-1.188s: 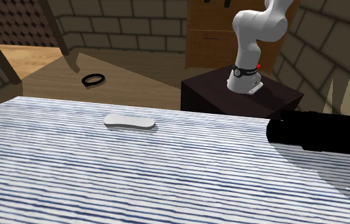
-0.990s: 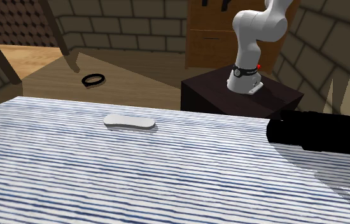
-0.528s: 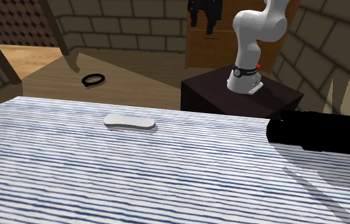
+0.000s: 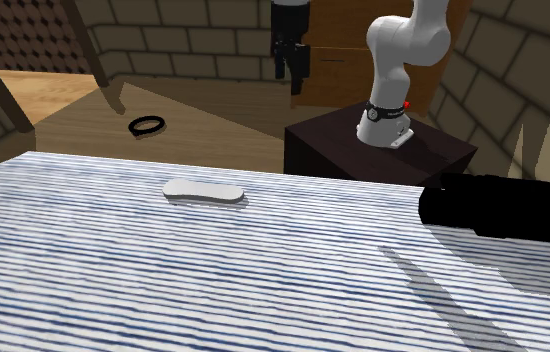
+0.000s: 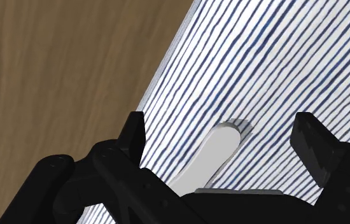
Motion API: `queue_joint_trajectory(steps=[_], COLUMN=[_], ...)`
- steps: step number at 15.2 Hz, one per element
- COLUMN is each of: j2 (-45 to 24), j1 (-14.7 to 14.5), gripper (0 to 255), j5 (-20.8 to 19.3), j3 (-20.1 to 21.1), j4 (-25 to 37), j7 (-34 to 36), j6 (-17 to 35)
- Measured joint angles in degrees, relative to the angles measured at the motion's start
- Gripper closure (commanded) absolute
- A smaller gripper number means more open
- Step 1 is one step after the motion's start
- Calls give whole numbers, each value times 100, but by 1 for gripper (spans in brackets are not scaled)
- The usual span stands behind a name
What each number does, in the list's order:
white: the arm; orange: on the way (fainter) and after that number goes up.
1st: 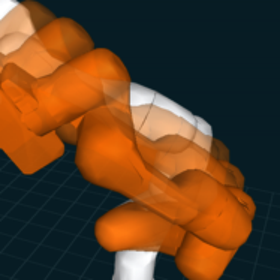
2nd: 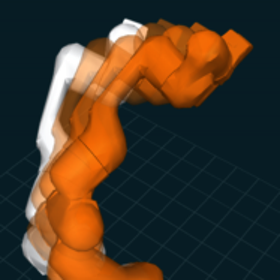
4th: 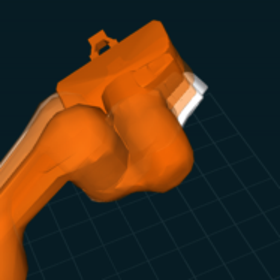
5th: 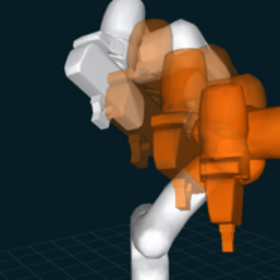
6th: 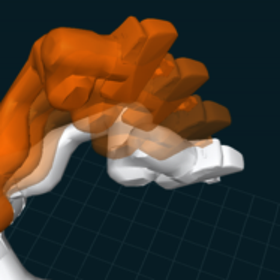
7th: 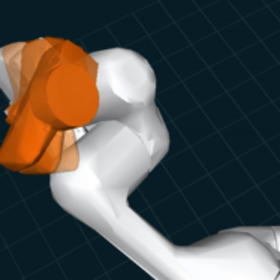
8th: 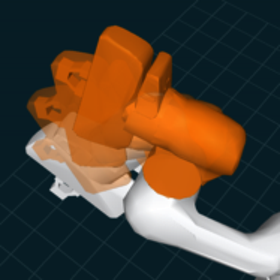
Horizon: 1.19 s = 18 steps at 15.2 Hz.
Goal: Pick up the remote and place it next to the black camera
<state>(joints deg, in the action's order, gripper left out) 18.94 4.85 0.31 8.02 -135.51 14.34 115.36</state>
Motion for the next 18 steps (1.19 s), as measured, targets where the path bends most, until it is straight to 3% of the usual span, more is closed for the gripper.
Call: queue_joint_trajectory(steps=[9,18], j2=[-2004,-3933], j1=[177,170], gripper=[0,0], j5=[-276,-529], j3=[86,-118], j4=[908,2342], j7=[1041,1913], j6=[1113,1635])
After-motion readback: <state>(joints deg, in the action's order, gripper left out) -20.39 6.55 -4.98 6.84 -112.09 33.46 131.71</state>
